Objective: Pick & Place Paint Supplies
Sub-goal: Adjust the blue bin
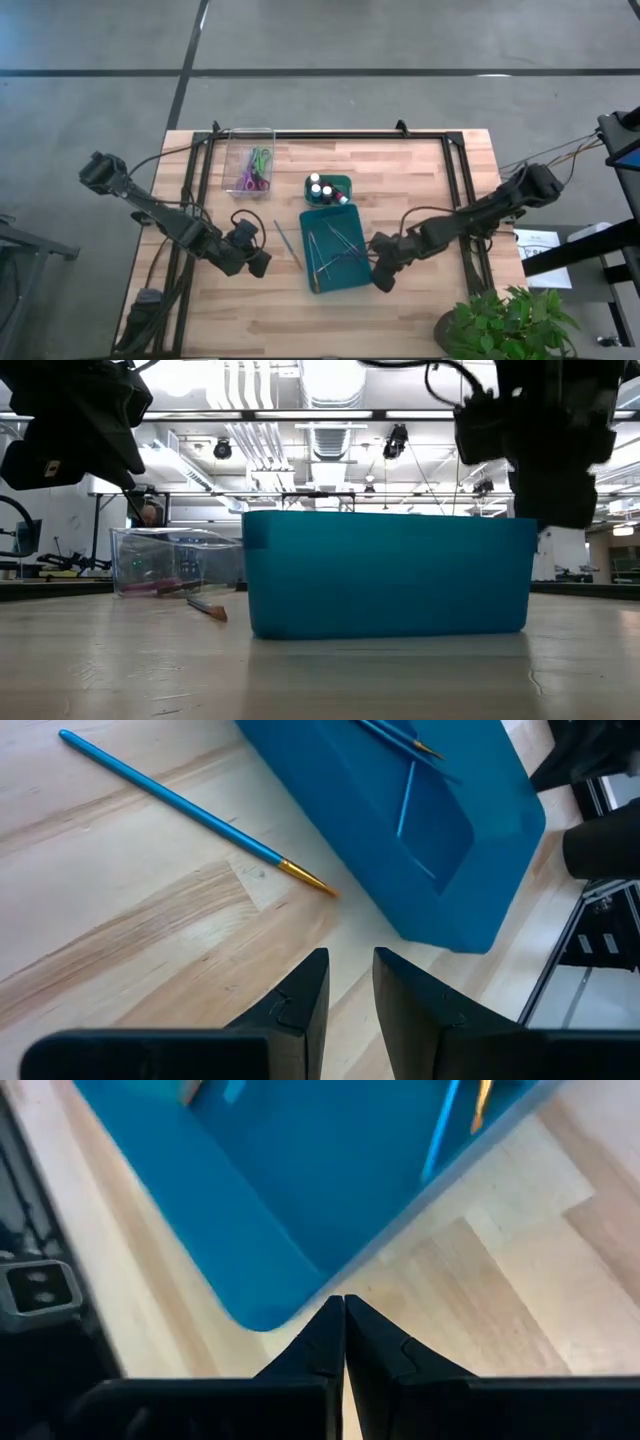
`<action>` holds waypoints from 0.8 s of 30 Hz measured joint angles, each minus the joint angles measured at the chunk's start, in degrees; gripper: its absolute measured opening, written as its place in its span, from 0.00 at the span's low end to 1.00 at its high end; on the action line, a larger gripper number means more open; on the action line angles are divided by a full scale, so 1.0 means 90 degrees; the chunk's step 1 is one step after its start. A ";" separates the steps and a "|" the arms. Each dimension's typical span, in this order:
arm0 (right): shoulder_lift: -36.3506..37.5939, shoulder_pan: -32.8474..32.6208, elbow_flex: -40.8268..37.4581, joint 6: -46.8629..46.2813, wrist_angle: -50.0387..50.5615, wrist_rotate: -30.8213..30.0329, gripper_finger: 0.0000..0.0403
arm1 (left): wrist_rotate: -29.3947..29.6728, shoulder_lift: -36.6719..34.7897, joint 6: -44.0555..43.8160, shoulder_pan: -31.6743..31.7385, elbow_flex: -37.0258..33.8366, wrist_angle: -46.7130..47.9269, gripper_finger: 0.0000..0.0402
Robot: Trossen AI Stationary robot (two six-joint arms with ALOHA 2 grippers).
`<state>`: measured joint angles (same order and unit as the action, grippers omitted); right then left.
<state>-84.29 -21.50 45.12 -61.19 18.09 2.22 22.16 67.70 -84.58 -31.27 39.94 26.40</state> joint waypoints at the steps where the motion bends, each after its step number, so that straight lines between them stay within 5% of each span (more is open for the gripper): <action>1: -0.0073 0.0000 0.0025 0.0010 -0.0004 -0.0001 0.02 | -0.0022 0.0000 0.0000 0.0000 0.0000 0.0001 0.22; 24: -0.0605 0.0015 0.0605 0.0320 -0.0369 -0.0008 0.02 | -0.0042 0.0000 0.0027 -0.0002 0.0000 0.0026 0.22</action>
<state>-89.73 -21.37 50.57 -58.31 14.77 2.15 21.78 67.70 -84.33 -31.29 39.94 26.63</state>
